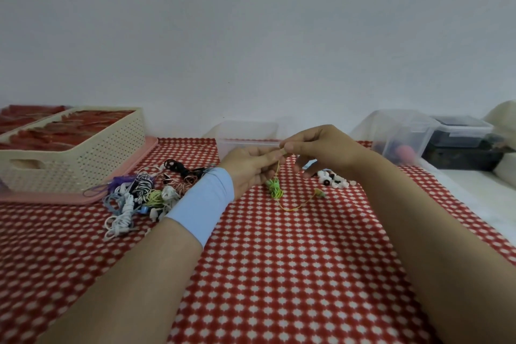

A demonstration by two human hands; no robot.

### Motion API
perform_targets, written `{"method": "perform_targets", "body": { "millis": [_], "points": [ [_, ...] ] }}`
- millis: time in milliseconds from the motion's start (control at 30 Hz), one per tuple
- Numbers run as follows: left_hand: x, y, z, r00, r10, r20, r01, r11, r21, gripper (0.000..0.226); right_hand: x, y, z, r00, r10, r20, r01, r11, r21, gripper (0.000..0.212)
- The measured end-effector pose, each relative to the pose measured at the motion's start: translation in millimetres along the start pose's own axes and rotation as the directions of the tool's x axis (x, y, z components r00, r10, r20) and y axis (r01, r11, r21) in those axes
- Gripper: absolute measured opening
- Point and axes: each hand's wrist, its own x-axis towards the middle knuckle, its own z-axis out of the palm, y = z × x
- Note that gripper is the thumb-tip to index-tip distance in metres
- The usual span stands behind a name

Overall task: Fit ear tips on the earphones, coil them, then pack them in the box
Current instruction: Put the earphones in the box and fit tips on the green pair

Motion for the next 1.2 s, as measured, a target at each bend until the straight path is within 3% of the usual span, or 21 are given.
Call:
{"method": "perform_targets", "body": {
  "millis": [133, 333, 467, 700, 867, 1067, 1200],
  "points": [
    [0, 1, 0, 0.999, 0.042, 0.035, -0.042, 0.999, 0.018, 0.014, 0, 2, -2, 0.994, 0.077, 0.08, -0.089, 0.983, 0.159, 0.014],
    [-3, 4, 1, 0.991, 0.127, 0.052, -0.129, 0.99, 0.053, 0.016, 5, 5, -1, 0.987, 0.09, 0.13, -0.117, 0.968, 0.221, 0.016],
    [-4, 6, 3, 0.99, 0.125, 0.068, -0.127, 0.992, 0.024, 0.023, 2, 6, -6, 0.979, 0.083, 0.186, -0.132, 0.953, 0.273, 0.03],
    [-1, 3, -1, 0.988, 0.148, 0.037, -0.149, 0.988, 0.045, 0.014, 5, 3, -2, 0.991, 0.076, 0.108, -0.094, 0.98, 0.175, 0.019],
    [0, 5, 0, 0.99, 0.137, 0.017, -0.137, 0.991, 0.007, 0.015, 1, 1, -8, 0.994, 0.036, 0.106, -0.055, 0.983, 0.178, 0.026],
    [1, 3, 2, 0.997, 0.076, -0.018, -0.076, 0.997, 0.002, 0.013, 2, -2, -4, 0.998, -0.068, 0.0, 0.068, 0.997, -0.023, 0.009],
    [1, 2, 1, 0.999, 0.045, -0.031, -0.045, 0.999, 0.019, 0.011, 4, -5, -4, 0.994, -0.098, -0.04, 0.09, 0.984, -0.157, 0.013]
  ]
}}
